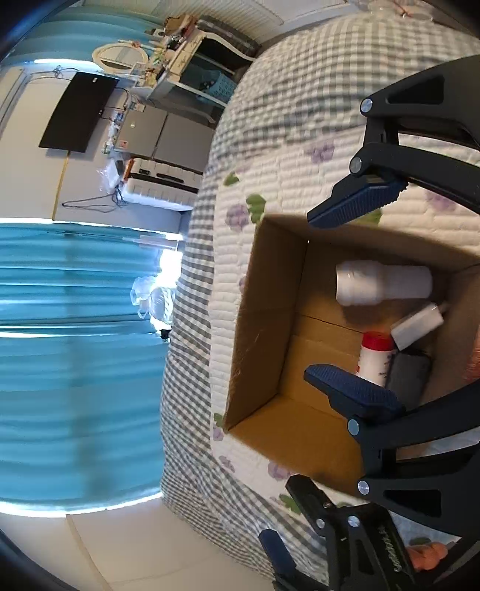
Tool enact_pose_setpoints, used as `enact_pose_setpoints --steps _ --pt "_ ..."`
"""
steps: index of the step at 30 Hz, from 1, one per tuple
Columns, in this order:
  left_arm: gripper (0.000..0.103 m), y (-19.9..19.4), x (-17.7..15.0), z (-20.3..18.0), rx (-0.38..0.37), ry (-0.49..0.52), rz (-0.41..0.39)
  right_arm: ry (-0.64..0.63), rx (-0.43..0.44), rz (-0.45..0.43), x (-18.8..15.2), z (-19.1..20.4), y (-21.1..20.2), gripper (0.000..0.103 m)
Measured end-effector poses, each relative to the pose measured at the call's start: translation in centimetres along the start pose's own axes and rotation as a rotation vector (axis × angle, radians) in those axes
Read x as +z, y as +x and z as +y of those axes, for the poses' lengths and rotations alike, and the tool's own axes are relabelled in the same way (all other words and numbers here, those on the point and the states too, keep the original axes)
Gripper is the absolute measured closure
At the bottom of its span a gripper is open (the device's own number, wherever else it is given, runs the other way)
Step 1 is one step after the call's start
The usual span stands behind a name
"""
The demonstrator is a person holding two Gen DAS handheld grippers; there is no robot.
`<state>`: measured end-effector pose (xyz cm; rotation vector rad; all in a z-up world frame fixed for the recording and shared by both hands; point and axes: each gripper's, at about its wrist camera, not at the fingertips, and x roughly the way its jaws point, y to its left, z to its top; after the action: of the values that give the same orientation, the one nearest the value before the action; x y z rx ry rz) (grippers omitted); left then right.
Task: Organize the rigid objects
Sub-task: 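Grasp the red patterned card case with the right tool and lift it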
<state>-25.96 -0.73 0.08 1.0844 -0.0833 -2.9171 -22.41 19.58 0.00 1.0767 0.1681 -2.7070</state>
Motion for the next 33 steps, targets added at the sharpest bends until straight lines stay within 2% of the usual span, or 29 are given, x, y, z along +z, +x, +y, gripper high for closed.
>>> enact_pose_setpoints --steps 8,11,15,19,20,26,29,33 --pt "0.0 -10.3 0.0 1.0 -0.023 -0.014 -0.062 -0.044 -0.044 0.002 -0.5 1.3 -10.4 0.027" --pt "0.0 -13.0 -1.0 1.3 -0.016 0.01 -0.072 -0.044 -0.042 0.003 -1.7 1.8 -13.8 0.027" --pt "0.0 -14.2 -3.4 1.6 -0.015 0.036 -0.057 -0.049 -0.044 0.029 -4.0 2.4 -15.7 0.027" --pt "0.0 -13.2 -6.3 1.9 -0.003 0.043 -0.023 -0.07 -0.027 0.044 -7.4 3.5 -15.2 0.027" --pt "0.0 -12.3 -7.5 2.1 -0.004 0.037 0.012 -0.087 -0.016 0.043 -8.5 3.9 -14.7 0.027" --pt "0.0 -8.6 -12.4 2.3 -0.008 -0.007 0.103 -0.167 0.006 0.103 -14.0 5.7 -9.2 0.027" --pt "0.0 -6.1 -13.5 1.7 0.024 -0.001 0.127 -0.188 0.017 0.144 -15.5 6.3 -5.9 0.027" --pt "0.0 -3.1 -14.4 0.9 0.067 0.028 0.132 -0.266 0.024 0.155 -17.0 7.6 -2.8 0.027"
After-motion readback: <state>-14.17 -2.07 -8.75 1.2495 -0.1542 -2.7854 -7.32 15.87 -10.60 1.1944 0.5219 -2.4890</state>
